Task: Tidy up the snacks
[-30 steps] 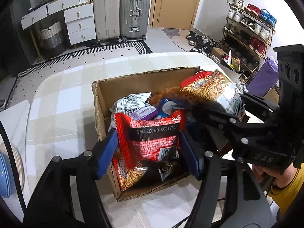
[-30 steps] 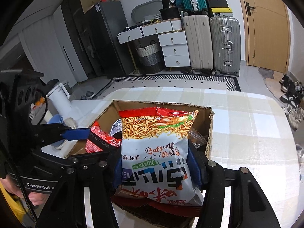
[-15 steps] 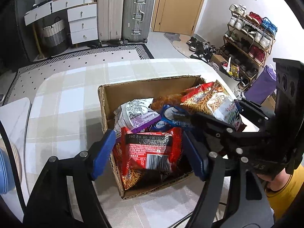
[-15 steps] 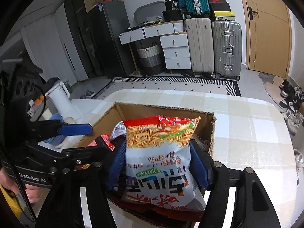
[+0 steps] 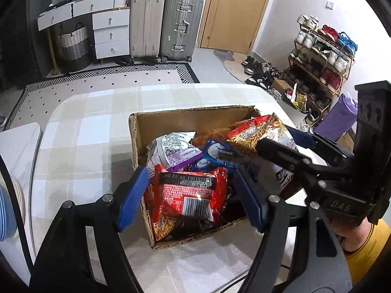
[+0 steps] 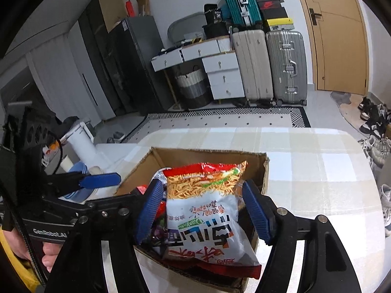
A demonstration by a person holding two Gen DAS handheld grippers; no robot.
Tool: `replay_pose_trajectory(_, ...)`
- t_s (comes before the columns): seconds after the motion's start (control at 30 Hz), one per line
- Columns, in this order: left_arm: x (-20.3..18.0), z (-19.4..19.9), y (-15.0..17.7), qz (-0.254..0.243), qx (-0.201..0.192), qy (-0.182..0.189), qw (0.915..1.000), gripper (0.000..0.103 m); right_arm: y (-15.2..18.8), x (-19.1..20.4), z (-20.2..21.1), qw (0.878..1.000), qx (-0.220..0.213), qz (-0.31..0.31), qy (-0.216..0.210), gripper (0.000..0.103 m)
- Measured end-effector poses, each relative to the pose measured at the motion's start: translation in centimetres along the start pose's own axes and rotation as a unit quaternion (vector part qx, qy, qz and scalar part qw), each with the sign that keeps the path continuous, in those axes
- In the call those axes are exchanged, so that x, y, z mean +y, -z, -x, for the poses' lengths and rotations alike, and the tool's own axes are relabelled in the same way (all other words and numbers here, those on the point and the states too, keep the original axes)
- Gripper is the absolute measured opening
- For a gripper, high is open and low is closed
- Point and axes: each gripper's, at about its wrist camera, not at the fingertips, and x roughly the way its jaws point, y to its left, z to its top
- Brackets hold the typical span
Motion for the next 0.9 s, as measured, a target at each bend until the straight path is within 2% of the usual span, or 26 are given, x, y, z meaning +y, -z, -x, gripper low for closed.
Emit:
replay_pose_trajectory(0.23, 0.0, 1.1, 0.5, 0.011, -0.008, -0.003, 0.9999, 0.070, -0.6, 0.4, 2.2, 0.999, -0.032, -0.001, 0.012, 0.069)
replay_pose_trajectory(0.43, -0.3, 3.2, 1.2, 0.025, -0.033, -0.010, 0.9991, 0.070, -0.7, 1.1, 5.3, 0.998, -0.066, 0.002, 0.010, 0.069)
replay_pose_trajectory(0.63, -1.4, 7.2, 2.2, 0.031, -0.076, -0.026, 0.9963, 0.071, 0.0, 2.8, 9.0, 0.996, -0.081, 0.022, 0.001, 0.069)
replay_pose_trajectory(0.9, -4.9, 14.0, 4.6, 0.014, -0.130, -0.040, 0.9906, 0.078, 2.5, 5.5, 15.1, 0.994, -0.107, 0.031, -0.010, 0.069)
